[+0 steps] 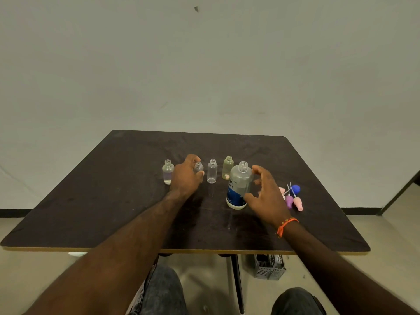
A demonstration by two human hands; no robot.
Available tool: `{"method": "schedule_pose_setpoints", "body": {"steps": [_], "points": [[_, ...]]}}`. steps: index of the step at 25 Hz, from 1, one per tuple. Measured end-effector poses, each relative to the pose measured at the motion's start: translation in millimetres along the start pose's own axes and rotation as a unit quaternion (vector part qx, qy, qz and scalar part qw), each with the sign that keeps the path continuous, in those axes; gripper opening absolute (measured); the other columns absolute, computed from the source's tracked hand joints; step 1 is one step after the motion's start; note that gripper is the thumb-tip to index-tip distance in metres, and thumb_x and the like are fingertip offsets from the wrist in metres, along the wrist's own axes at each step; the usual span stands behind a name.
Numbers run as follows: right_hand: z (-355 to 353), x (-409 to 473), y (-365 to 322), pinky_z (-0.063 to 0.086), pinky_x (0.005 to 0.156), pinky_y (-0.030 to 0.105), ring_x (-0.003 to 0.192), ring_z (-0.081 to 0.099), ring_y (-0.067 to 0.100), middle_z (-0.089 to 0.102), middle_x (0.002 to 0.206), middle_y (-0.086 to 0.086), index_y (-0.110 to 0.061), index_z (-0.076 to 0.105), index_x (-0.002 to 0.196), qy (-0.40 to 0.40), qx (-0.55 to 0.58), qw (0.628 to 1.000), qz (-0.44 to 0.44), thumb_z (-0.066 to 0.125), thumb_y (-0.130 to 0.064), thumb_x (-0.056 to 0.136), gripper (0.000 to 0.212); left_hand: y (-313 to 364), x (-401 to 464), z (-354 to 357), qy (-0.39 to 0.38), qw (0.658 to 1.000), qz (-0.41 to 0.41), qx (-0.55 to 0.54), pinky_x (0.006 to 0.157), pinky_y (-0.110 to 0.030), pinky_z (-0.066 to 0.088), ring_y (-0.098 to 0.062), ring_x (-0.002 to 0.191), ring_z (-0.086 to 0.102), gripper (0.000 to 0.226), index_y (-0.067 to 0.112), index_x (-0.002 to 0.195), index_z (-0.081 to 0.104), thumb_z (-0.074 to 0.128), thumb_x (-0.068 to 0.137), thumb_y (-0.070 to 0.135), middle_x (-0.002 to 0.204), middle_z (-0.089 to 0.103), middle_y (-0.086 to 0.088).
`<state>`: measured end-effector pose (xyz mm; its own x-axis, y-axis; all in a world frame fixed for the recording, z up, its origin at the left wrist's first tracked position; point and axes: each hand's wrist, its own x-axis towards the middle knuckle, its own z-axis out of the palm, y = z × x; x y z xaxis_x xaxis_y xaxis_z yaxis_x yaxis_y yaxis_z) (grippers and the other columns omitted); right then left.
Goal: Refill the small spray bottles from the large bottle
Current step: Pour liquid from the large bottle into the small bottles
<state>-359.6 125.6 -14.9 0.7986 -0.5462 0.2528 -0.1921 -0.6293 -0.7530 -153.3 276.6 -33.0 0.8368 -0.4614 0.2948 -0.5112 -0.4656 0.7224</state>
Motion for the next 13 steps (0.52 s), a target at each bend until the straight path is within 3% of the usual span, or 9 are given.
{"method": "schedule_pose_setpoints", "body": {"steps": [2,4,7,10,13], "points": [[6,8,2,0.042,0.113,0.043,0.137,0.043,0.019,0.039,0.154,-0.002,-0.024,0.026,0.151,-0.047,0.017,0.999,0.006,0.078,-0.013,0.081,0.088,2,-8,-3,-0.030,0.999,0.009,-0.005,0.081,-0.023,0.054,-0.005,0.087,0.064,0.043,0.015,0.129,0.059,0.080,0.092,0.019,0.105,0.066,0.008],[12,13,3,0.042,0.113,0.041,0.135,0.045,0.018,0.043,0.151,-0.002,-0.025,0.026,0.150,-0.051,0.035,0.998,0.006,0.082,-0.023,0.080,0.090,3,-16,-7,-0.049,0.998,0.021,-0.011,0.081,-0.022,0.055,-0.008,0.092,0.067,0.041,0.016,0.120,0.065,0.087,0.086,0.026,0.103,0.068,0.010],[21,14,4,0.045,0.109,0.040,0.130,0.049,0.017,0.048,0.145,-0.003,-0.025,0.031,0.147,-0.024,0.070,0.997,0.009,0.083,-0.032,0.080,0.085,-4,-29,-15,-0.072,0.996,0.056,-0.007,0.081,-0.024,0.059,0.000,0.089,0.068,0.029,0.023,0.102,0.073,0.090,0.080,0.033,0.095,0.074,0.015],[25,14,3,0.048,0.107,0.039,0.126,0.051,0.013,0.051,0.141,-0.006,-0.028,0.037,0.144,-0.011,0.088,0.996,-0.011,0.084,-0.033,0.079,0.081,-10,-46,-19,-0.085,0.995,0.027,-0.034,0.075,-0.004,0.045,0.015,0.090,0.060,0.033,0.023,0.110,0.070,0.089,0.083,0.028,0.100,0.068,0.020],[24,18,-2,0.046,0.104,0.030,0.124,0.050,0.010,0.053,0.141,-0.007,-0.030,0.042,0.143,-0.023,0.037,0.998,-0.050,0.086,-0.033,0.076,0.080,-15,-55,-19,-0.058,0.997,0.006,-0.048,0.078,-0.007,0.048,0.009,0.094,0.064,0.041,0.022,0.114,0.066,0.090,0.082,0.030,0.103,0.069,0.016]]}}
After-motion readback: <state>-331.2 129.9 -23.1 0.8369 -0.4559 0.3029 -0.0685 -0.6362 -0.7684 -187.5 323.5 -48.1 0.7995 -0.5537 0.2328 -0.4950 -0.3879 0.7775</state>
